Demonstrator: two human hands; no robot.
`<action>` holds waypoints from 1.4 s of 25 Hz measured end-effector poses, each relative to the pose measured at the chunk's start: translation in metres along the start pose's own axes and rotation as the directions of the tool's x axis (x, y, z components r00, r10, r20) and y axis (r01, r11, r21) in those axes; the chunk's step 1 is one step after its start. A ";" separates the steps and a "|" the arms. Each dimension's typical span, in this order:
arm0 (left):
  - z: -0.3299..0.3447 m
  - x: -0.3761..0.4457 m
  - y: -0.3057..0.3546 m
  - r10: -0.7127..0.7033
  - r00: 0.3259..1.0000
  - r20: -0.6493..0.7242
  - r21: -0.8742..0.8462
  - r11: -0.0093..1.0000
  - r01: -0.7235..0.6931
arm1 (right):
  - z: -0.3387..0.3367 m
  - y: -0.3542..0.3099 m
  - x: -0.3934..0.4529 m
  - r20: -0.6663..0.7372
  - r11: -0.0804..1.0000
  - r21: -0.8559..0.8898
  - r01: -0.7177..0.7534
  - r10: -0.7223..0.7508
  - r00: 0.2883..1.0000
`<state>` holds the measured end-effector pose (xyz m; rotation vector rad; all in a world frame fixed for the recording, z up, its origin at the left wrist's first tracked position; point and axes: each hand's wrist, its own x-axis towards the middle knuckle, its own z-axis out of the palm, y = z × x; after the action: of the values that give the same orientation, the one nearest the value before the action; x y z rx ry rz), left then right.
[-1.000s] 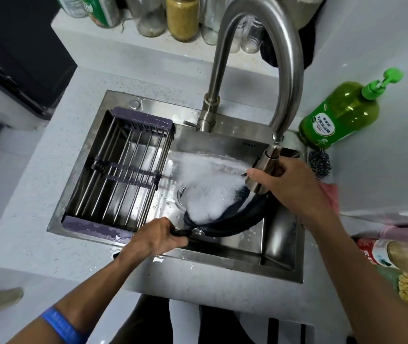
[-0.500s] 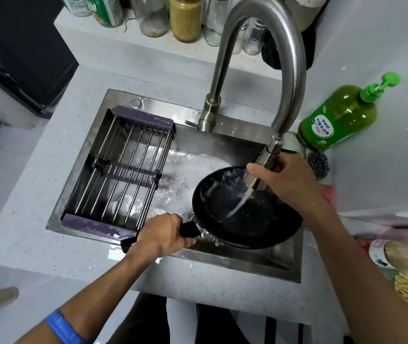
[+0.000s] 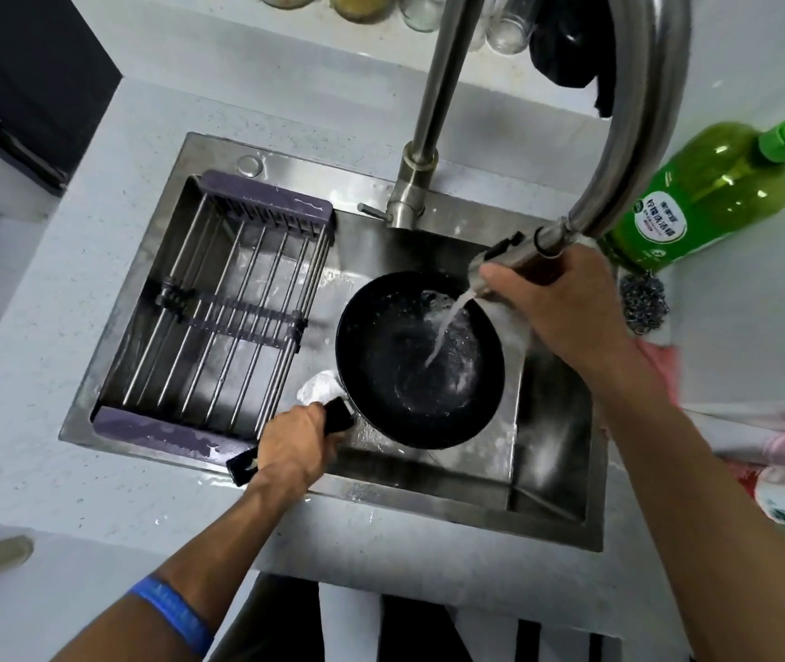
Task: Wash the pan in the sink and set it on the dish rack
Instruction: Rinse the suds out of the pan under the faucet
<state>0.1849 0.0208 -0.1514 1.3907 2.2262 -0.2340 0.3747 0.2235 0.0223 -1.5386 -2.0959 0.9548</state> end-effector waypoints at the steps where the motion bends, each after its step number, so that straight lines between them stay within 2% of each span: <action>1: 0.002 0.001 -0.001 -0.004 1.000 -0.006 -0.016 1.000 0.004 | -0.001 0.001 0.004 -0.018 1.000 -0.012 0.013 -0.013 1.000; 4: 0.002 0.005 -0.003 -0.009 1.000 -0.007 -0.024 1.000 0.009 | -0.003 0.012 0.007 -0.083 0.996 -0.085 -0.033 0.026 0.996; 6: 0.003 0.005 -0.004 -0.007 1.000 0.007 -0.022 1.000 0.008 | 0.000 0.010 0.008 -0.063 0.994 -0.110 -0.024 0.017 0.998; 9: 0.003 0.005 -0.002 -0.006 1.000 0.013 -0.009 1.000 0.006 | 0.009 -0.005 0.014 -0.064 0.997 -0.072 0.028 -0.033 0.997; 12: 0.003 0.005 -0.003 -0.013 1.000 0.017 -0.007 1.000 0.013 | 0.010 -0.003 0.020 -0.102 0.998 -0.057 -0.012 0.006 0.995; 16: 0.001 0.004 -0.002 -0.008 0.999 0.031 -0.009 1.000 0.008 | 0.000 0.015 0.017 -0.101 0.984 -0.176 -0.008 -0.010 0.995; 21: 0.001 0.004 -0.002 -0.020 0.999 0.031 -0.018 1.000 0.020 | 0.003 0.014 0.022 -0.081 0.975 -0.219 0.046 -0.065 0.995; 25: 0.001 0.004 -0.003 -0.028 0.999 0.038 -0.030 0.999 0.030 | -0.017 0.028 0.014 -0.067 0.944 -0.329 -0.013 -0.010 0.998; 28: 0.000 0.005 -0.003 -0.047 0.997 0.056 -0.051 0.997 0.050 | -0.024 0.031 0.000 -0.002 0.951 -0.293 -0.097 0.101 0.995; 31: 0.000 0.006 -0.004 -0.061 0.995 0.079 -0.060 0.996 0.066 | -0.011 0.017 -0.010 0.106 0.980 -0.180 -0.090 0.111 0.988; 33: 0.000 0.009 -0.003 -0.065 0.994 0.092 -0.073 0.995 0.072 | -0.001 0.003 -0.014 0.055 0.990 -0.129 -0.061 0.068 0.996; 35: -0.001 0.012 -0.004 -0.060 0.993 0.098 -0.078 0.995 0.067 | 0.000 -0.015 -0.018 -0.102 0.994 -0.100 -0.031 0.021 0.995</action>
<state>0.1771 0.0284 -0.1571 1.2416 2.1787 -0.2248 0.3705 0.2039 0.0347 -1.6321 -2.0872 0.7725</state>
